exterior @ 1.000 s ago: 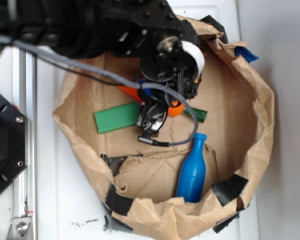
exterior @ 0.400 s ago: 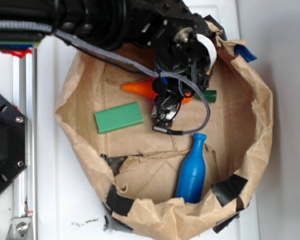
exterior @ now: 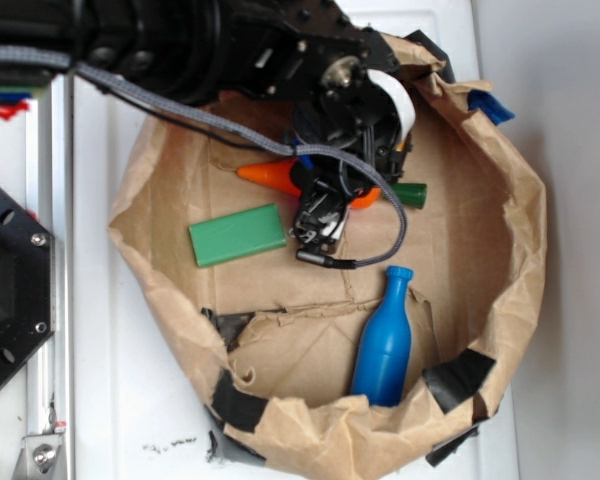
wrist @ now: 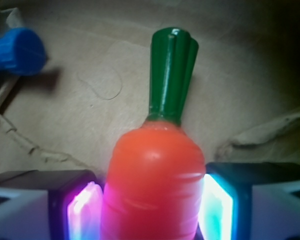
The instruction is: Grab the carrot.
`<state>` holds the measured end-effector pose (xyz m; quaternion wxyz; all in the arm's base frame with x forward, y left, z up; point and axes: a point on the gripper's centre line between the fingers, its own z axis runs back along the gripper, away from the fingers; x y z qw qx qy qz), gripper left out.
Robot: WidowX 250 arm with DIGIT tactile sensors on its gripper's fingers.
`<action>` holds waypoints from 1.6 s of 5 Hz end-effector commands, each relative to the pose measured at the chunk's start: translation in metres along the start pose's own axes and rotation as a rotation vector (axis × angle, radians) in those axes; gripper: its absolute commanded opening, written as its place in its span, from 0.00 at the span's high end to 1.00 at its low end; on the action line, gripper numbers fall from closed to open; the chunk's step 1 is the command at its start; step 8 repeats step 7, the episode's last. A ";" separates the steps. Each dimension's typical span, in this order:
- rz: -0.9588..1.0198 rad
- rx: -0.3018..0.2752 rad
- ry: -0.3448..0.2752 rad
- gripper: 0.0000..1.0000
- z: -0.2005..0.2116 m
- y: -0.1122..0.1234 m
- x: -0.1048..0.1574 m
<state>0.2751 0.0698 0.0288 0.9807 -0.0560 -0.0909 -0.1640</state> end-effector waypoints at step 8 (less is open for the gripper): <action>0.577 0.197 0.051 1.00 0.126 -0.042 0.015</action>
